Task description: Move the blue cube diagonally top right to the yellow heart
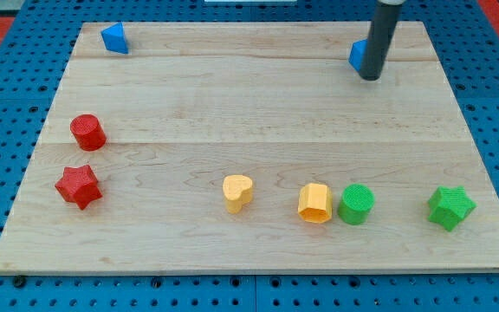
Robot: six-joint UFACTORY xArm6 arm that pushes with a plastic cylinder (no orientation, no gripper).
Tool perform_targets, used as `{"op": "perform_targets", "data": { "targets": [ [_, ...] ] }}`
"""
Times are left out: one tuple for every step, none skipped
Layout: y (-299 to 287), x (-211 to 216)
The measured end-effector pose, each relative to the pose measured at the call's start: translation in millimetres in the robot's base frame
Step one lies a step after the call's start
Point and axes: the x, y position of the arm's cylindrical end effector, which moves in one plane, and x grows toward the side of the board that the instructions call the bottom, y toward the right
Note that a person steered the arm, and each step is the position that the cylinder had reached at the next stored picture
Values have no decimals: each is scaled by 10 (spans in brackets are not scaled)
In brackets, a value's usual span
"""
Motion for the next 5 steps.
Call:
{"op": "perform_targets", "data": {
  "targets": [
    [-32,-460],
    [-469,61],
    [-2022,-123],
    [-3566,-278],
    [-4716,-373]
  ]
}}
